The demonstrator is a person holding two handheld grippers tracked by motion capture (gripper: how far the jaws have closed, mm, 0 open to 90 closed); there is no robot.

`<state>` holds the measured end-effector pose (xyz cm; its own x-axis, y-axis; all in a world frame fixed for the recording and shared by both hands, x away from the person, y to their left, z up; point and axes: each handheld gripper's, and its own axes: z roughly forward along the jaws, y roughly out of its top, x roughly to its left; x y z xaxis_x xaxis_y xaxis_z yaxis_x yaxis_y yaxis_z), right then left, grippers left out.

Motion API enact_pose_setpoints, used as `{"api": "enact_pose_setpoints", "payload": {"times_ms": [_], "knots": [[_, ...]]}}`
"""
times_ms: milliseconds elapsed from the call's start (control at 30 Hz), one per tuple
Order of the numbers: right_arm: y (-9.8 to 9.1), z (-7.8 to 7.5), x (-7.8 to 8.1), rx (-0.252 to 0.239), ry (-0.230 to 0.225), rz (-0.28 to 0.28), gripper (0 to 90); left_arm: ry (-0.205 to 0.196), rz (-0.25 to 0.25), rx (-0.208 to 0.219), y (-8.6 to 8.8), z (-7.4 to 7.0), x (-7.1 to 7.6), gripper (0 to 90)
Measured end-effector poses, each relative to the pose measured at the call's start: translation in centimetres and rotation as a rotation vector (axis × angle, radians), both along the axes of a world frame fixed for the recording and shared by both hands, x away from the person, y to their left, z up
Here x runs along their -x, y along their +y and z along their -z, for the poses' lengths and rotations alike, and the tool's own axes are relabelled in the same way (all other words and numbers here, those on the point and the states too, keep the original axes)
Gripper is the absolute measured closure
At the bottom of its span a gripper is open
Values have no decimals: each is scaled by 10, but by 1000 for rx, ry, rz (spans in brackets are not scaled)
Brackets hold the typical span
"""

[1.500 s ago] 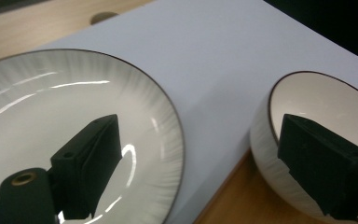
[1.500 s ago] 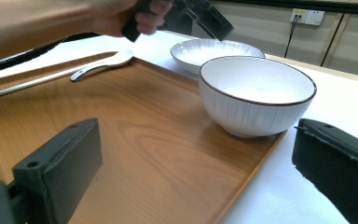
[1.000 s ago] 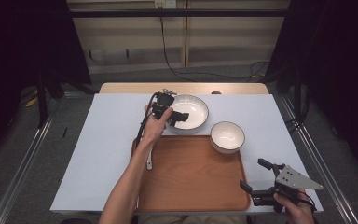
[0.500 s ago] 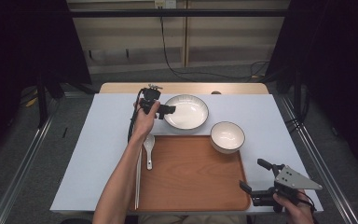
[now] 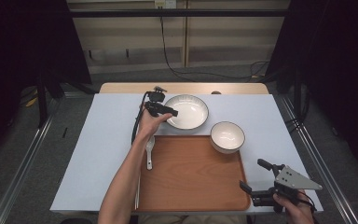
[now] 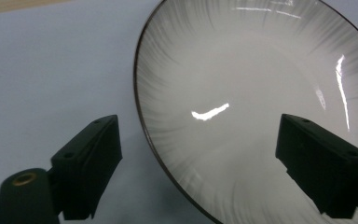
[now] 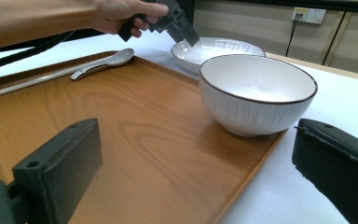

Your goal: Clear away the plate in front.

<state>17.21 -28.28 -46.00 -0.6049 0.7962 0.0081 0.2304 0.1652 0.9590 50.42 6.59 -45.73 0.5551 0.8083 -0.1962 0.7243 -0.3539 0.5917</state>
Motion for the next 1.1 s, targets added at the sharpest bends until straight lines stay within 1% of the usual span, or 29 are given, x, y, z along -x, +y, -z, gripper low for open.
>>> {"api": "enact_pose_setpoints", "payload": {"times_ms": [33,67,100,133,167,200,233,267,300,333,367,400,433,467,533,600,667,700,733,767,800,833,867,933,967,1000,1033,1067,1100], "knots": [[0,0,0,0,0,0,10,0,0,0,0,0,0,200],[0,0,0,-3,-4,0,10,9,3,2,-2,2,0,198],[0,0,0,0,-6,2,10,11,3,-15,-4,3,0,229],[0,0,-1,-2,-5,0,10,6,-3,-44,-6,3,0,251],[0,0,0,0,-5,1,10,-6,-2,-52,-8,3,-1,263],[0,0,-1,1,-6,-1,10,-1,-5,-56,-9,3,-1,271],[0,0,-1,4,-4,1,10,-7,-11,-54,-10,4,-2,261],[0,0,-1,4,-2,-4,10,-1,-18,-63,-11,4,-2,269],[0,0,-1,4,-4,-5,10,-5,-23,-59,-11,5,-2,276],[0,0,-1,5,-3,-4,10,-1,-16,-71,-11,6,-3,280],[0,0,-1,6,-1,-5,10,-4,-9,-82,-11,9,-3,308],[-1,1,-1,4,-4,-6,10,13,-7,-77,-11,11,-3,336],[-1,1,-1,5,-4,-6,10,32,-9,-51,-9,13,-4,339],[-1,0,-1,4,-2,-6,10,25,-10,-48,-9,13,-3,338],[0,1,-1,2,0,-4,10,33,-6,-53,-9,12,-3,339],[0,0,-1,4,-3,-11,10,28,4,-41,-8,14,-3,329],[0,0,-1,6,-6,-11,10,30,6,-41,-8,14,-3,314],[1,0,-1,2,-5,-15,10,33,30,-67,-9,13,-3,292],[1,0,0,2,-5,-15,10,31,13,-56,-11,14,-3,286],[1,0,0,2,-5,-15,10,32,8,-62,-12,14,-3,283],[1,0,0,2,-4,-14,10,27,5,-55,-12,14,-3,280],[1,0,0,2,-4,-13,10,32,20,-60,-11,14,-4,281],[1,0,0,2,-3,-13,10,29,9,-54,-12,14,-3,281],[0,0,0,4,-4,-14,10,46,15,-62,-11,13,-4,285],[0,0,0,6,-2,-16,10,45,12,-64,-11,12,-5,293],[0,1,0,2,1,-15,10,45,-8,-48,-11,13,-5,311],[1,1,-1,2,-1,-18,10,54,-11,-56,-8,11,-6,335],[1,1,-1,3,-2,-20,10,51,-15,-32,-4,12,-6,396],[1,1,0,3,1,-18,10,57,2,-28,0,12,-7,435]]}}
